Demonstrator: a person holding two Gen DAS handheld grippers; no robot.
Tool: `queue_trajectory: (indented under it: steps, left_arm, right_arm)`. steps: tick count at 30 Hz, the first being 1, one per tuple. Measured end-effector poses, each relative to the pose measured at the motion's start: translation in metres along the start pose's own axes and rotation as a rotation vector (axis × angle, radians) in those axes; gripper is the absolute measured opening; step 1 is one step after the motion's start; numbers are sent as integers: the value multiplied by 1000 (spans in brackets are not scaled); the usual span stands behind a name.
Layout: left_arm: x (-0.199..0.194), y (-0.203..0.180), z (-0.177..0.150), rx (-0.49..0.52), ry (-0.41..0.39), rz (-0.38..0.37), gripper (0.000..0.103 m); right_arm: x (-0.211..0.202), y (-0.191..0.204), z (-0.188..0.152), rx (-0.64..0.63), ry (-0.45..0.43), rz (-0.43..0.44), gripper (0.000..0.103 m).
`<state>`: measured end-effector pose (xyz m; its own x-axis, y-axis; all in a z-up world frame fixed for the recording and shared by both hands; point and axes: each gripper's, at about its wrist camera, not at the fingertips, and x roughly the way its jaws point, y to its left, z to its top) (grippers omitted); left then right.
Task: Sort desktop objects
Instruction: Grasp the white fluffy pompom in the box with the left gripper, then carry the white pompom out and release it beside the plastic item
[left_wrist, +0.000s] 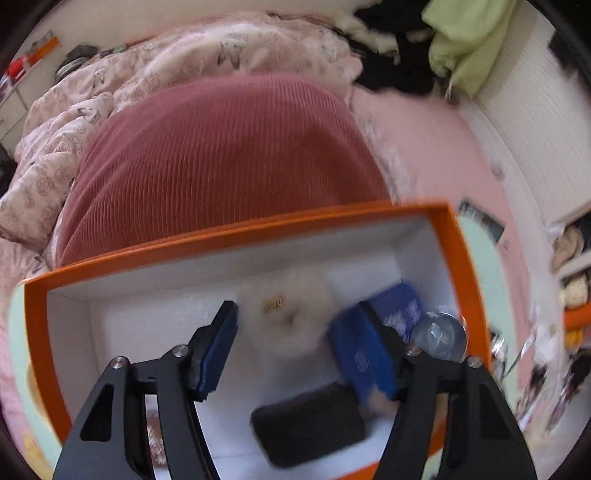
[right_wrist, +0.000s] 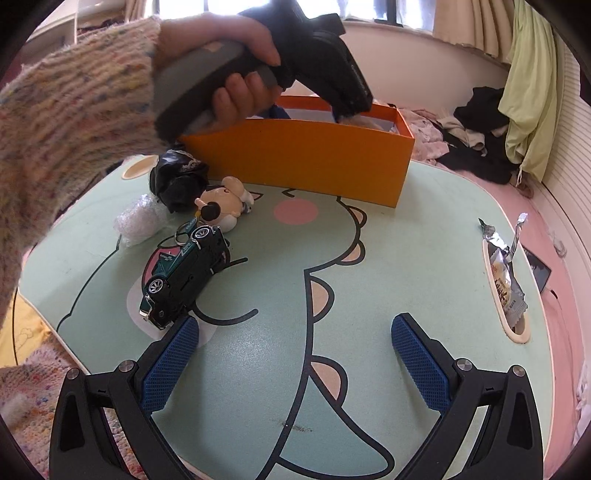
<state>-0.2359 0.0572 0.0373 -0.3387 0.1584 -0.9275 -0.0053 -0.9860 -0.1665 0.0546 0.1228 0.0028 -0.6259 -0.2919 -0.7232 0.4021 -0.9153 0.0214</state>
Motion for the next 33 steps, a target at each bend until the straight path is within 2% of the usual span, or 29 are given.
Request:
queue_trajectory:
  steps: [1,2,4,7,8,13,16,18,22,26,29,31,33]
  left_arm:
    - [0,4,0,-21,-2,-11,46]
    - [-1,7,0,-36,-5,-15,41]
    - [-2,8,-1,-16,-12,-14,40]
    - [-7,12,-7,36,-36,24,40]
    - [-14,16,-9,37,-56,13,40]
    - [-82,20,-27,60,-210,-157,40]
    - [-127,18,-62,129,-299,-235,40]
    - [-146,19,-89,175,-330,-256,40]
    - [-149,31,-139,220,-330,-226,40]
    - [-123,38,-173,249,-270,-113,40]
    - [-104,41,-183,245,-224,-138,42]
    - [-100,43,-186,255,-242,-146,45]
    - [-105,44,-190,261,-294,-112,48]
  right_arm:
    - [0,1,0,-1,-1,0,103]
    - [0,1,0,-1,-1,-1,103]
    - [-1,3,0,-1,-1,-2,103]
    - [-1,2,0,-2,-2,-2,103]
    - [-1,2,0,-2,-1,-2,103]
    - [-1,2,0,-1,-1,-1,103]
    - [-1,2,0,-2,-1,-2,103]
    - [-1,2,0,-1,-2,-1,103]
    - [-1,2,0,-2,-1,-2,103]
    - [-1,2,-1,-2,-1,-2,103]
    - [-1,2,0,-2,-1,-2,103]
    - [-1,2,-1,-2,-1,-2,103]
    - [-1,2,-1,-2,-1,-2,103]
